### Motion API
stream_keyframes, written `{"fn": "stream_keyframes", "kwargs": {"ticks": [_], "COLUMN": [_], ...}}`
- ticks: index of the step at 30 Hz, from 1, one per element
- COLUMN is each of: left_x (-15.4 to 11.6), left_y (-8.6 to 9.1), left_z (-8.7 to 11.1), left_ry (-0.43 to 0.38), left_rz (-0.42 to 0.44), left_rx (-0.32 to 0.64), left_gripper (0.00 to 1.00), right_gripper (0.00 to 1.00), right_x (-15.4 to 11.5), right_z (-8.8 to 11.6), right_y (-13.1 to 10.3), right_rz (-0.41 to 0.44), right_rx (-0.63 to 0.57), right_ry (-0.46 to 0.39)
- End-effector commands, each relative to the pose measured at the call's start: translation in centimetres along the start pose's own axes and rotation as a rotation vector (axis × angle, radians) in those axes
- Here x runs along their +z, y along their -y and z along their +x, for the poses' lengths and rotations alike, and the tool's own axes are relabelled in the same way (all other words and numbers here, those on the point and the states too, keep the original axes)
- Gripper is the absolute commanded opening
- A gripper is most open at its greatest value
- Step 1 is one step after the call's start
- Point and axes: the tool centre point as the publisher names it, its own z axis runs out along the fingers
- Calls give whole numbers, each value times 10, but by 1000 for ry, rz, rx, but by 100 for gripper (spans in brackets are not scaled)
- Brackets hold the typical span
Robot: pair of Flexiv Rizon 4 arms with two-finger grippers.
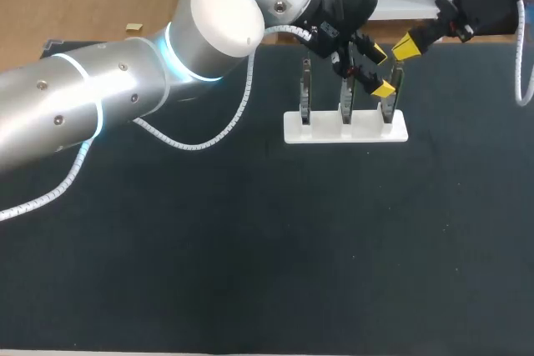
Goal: Pick up the optical module with the left hand, and insert it into the network port with the right hand.
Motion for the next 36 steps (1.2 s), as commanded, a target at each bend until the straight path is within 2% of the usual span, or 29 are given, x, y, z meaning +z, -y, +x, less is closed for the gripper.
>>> {"fn": "stream_keyframes", "kwargs": {"ticks": [1, 7, 17, 24, 36], "left_x": [0, 0, 0, 0, -36], "left_y": [-2, -2, -2, -2, -7], "left_z": [-1, -1, -1, -1, -19], "left_ry": [-6, -6, -6, -6, 51], "left_rz": [3, 3, 3, 3, -100], "left_rx": [-2, -2, -2, -2, 29], "left_gripper": [100, 100, 100, 100, 100], "right_gripper": [0, 0, 0, 0, 0], "right_x": [7, 1, -26, -32, -37], "right_z": [9, 3, -25, -30, -33], "right_y": [4, 4, 1, 0, -4], "right_rz": [-2, 12, 75, 90, 110], "right_rx": [6, -5, -72, -88, -100], "right_ry": [8, 35, 87, 90, 106]}}
